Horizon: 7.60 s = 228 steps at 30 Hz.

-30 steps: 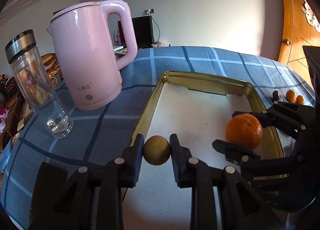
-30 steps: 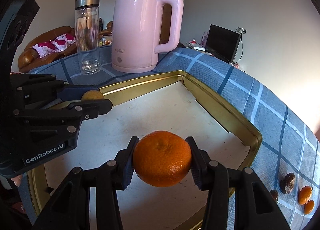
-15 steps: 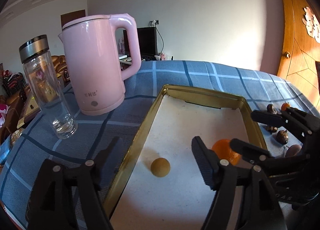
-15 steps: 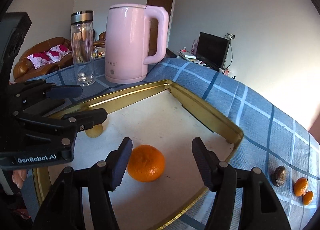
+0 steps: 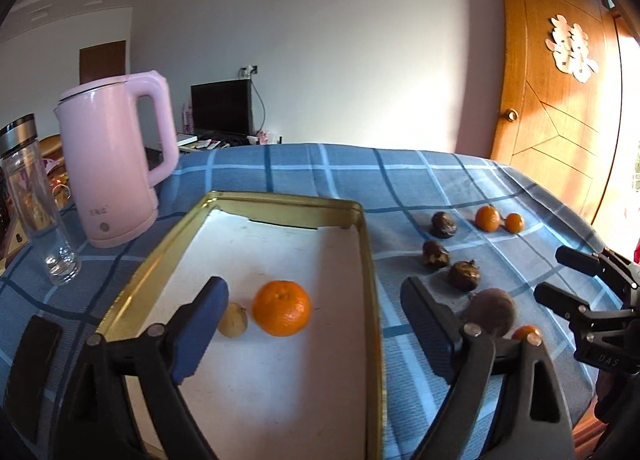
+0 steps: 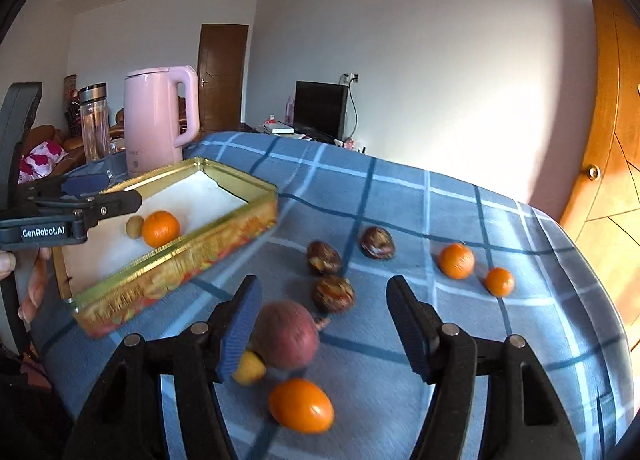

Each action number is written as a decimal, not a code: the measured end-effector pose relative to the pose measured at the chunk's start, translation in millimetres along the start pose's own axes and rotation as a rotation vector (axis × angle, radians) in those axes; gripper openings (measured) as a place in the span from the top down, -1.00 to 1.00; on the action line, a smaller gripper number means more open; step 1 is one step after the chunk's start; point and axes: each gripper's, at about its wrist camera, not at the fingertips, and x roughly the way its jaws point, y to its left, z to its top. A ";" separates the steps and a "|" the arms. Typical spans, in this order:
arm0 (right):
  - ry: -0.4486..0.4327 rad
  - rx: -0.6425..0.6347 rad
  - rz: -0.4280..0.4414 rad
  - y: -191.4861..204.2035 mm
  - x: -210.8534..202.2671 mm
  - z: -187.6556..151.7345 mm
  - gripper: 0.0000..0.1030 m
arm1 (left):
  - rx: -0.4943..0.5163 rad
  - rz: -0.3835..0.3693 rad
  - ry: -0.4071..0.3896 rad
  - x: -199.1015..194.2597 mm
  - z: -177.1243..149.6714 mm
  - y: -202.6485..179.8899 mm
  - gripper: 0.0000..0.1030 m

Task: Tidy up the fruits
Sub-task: 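Grasp a second mandarin orange with the right tool while the left tool moves to the mangosteens, then close the left tool around a dark brown mangosteen, then lift the mangosteen with the left tool while the right tool holds the mandarin, then carry the mangosteen in the left tool and mandarin in the right tool over the tin tray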

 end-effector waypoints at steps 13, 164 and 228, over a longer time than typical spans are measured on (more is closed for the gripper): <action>0.168 -0.032 0.125 -2.2 26.4 -44.2 0.25 | 0.096 -0.084 0.050 17.7 0.1 -63.3 -0.82; -0.306 0.054 -0.100 -73.1 -24.0 -13.0 0.25 | 0.143 -0.050 -0.258 12.7 1.3 -119.4 0.17; -0.247 -0.157 0.189 62.4 11.1 77.3 0.25 | -0.061 0.097 -0.080 -3.1 3.5 32.3 0.17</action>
